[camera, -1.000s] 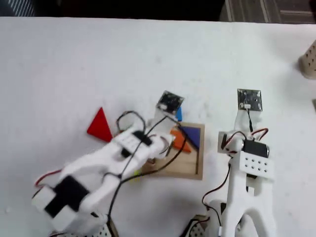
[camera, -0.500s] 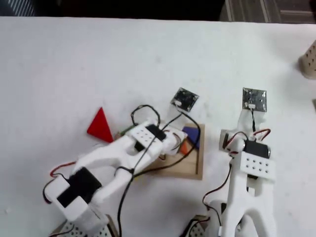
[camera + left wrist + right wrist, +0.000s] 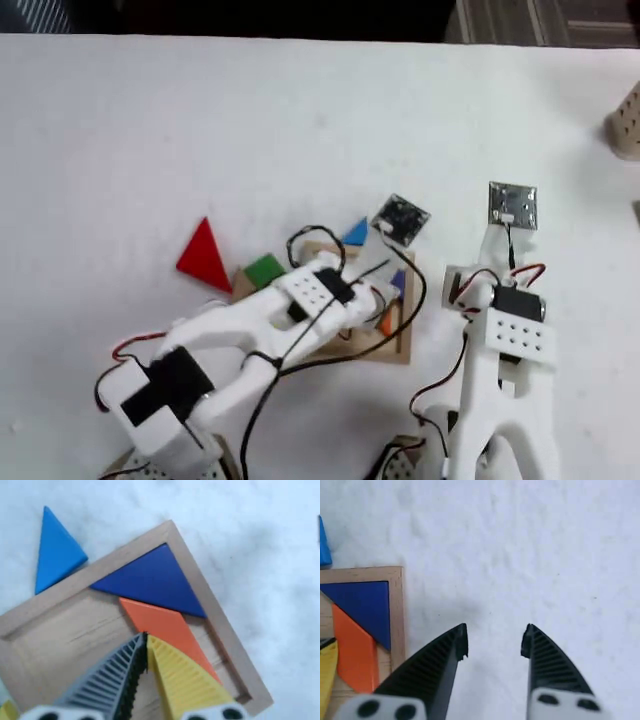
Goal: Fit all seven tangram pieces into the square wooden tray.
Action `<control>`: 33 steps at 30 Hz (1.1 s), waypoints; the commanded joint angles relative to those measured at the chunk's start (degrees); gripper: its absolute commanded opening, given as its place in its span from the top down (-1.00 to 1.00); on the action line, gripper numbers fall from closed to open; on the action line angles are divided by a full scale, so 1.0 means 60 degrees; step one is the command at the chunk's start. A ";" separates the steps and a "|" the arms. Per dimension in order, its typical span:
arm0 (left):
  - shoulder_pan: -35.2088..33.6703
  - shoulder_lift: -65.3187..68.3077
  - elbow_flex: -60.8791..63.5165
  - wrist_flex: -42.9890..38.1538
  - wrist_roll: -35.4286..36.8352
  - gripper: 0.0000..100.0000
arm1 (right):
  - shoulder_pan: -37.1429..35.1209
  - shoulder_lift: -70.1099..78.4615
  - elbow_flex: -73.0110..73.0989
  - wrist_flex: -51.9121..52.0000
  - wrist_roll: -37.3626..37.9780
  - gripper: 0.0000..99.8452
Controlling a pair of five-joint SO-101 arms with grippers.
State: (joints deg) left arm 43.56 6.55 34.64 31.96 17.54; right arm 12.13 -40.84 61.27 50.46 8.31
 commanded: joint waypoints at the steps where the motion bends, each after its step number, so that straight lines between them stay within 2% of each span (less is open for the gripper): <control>1: 0.0593 -0.0066 -0.0264 -0.0205 0.0029 0.96 | 0.0081 -0.0183 -0.0103 -0.0139 0.0000 0.65; 12: 0.0755 -0.0286 -0.0205 0.0088 0.0029 0.96 | 0.0066 -0.0183 -0.0103 -0.0139 0.0000 0.65; 17: 0.0667 -0.1575 0.0542 0.0000 0.0029 0.96 | 0.0022 -0.0183 -0.0073 -0.0139 0.0015 0.65; 20: 0.0242 -0.2659 0.1099 0.0000 -0.0029 0.96 | 0.0007 -0.0183 -0.0073 -0.0139 0.0015 0.65; 24: -0.0930 -0.4110 0.1758 0.0000 -0.1040 0.96 | 0.0007 -0.0183 -0.0073 -0.0139 0.0015 0.65; 27: -0.2396 -0.5297 0.2154 0.0000 -0.1626 0.96 | 0.0007 -0.0183 -0.0059 -0.0154 0.0015 0.65; 33: -0.5473 -0.6894 0.2593 0.0044 -0.1714 0.96 | -0.0095 -0.0183 0.0147 -0.0432 0.0015 0.65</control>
State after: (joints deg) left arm 19.12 -29.58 50.55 31.78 8.04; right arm 12.22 -40.84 61.98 49.93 8.31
